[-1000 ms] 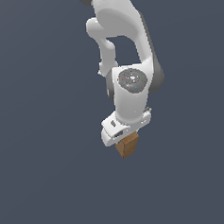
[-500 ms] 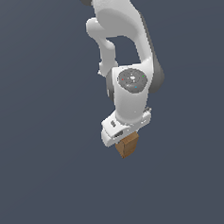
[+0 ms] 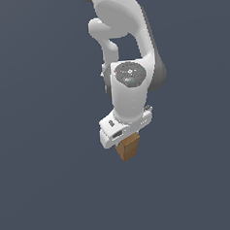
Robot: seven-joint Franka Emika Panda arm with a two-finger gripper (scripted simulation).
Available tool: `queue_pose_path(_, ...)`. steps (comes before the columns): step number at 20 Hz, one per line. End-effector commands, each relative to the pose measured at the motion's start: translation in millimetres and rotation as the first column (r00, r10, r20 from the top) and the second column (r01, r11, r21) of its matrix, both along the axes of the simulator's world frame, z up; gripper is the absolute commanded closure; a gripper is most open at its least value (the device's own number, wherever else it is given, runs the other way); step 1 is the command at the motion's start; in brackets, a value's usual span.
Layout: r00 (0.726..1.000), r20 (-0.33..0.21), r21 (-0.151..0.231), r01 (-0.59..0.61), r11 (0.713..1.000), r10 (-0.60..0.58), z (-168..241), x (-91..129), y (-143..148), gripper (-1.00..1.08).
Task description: Pick up the object and move it to a goal position.
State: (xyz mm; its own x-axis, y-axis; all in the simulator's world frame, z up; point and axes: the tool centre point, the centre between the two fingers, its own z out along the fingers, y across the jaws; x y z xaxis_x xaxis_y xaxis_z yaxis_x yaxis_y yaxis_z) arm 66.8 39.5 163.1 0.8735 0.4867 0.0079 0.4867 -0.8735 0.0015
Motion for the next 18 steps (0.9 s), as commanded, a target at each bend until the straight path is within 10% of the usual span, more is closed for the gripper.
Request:
queue_pose_path(1,1.0,0.026,0.002,-0.014,1.0,0.014,24,4,-9,1.08)
queue_pose_path(18,0.969,0.173,0.01,-0.181,0.983,0.177,213,16,-103,1.08)
